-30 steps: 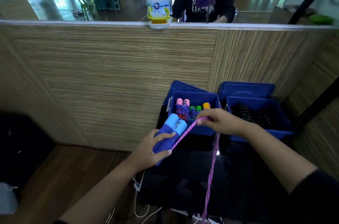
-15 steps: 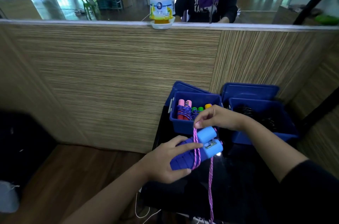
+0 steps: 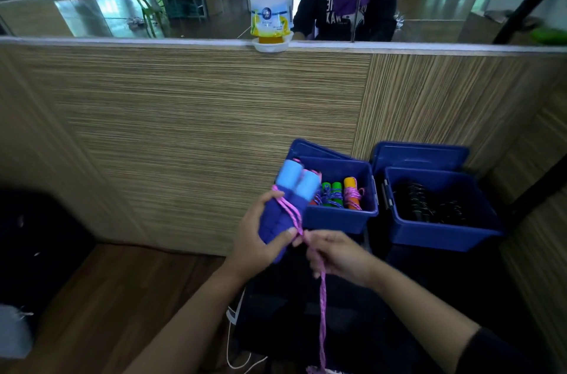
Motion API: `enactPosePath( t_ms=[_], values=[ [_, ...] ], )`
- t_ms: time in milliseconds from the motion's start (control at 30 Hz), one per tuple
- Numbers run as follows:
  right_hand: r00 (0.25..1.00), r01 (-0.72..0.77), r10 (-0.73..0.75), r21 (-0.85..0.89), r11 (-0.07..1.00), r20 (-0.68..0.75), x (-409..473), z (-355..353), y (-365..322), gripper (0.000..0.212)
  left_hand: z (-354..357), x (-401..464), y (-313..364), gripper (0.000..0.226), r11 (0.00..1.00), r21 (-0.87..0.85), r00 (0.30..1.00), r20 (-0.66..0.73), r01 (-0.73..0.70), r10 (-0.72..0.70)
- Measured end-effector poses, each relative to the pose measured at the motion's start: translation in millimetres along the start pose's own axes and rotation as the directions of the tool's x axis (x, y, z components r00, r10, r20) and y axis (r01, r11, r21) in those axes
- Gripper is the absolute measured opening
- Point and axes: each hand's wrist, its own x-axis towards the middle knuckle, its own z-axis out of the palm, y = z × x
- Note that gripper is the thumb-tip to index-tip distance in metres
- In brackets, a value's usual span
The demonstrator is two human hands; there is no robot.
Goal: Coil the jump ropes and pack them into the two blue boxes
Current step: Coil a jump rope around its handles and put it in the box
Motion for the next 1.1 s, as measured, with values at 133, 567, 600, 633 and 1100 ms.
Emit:
enactPosePath(
  t_ms=[133, 567, 600, 633, 1100],
  values=[
    [0.987, 0.144, -0.151, -0.651, 0.745, 0.046, -10, 10, 10, 0.016, -23, 7, -37, 0.068, 0.98, 0.059, 0.976, -0.113, 0.192, -0.184],
    [0.934, 0.325, -0.229, -0.917, 0.232, 0.273, 3, -22, -58, 0.015, -4, -35, -32, 0.081, 0.821, 0.516, 0.889, 0.458, -0.243, -0.024],
    [0.929, 0.333, -0.248, -0.912, 0.24, 0.275, 2, -23, -55, 0.015, -3, -35, -30, 0.083, 0.822, 0.519, 0.887, 0.459, -0.234, -0.038],
    [0.925, 0.337, -0.26, -0.914, 0.228, 0.276, 2, -24, -52, 0.015, -3, -34, -28, 0.085, 0.815, 0.531, 0.883, 0.466, -0.23, -0.055],
    [0.976, 0.211, -0.111, -0.697, 0.685, 0.187, -9, -30, -66, 0.008, -5, -34, -10, 0.089, 0.751, 0.468, 0.814, 0.559, -0.466, 0.157]
  ],
)
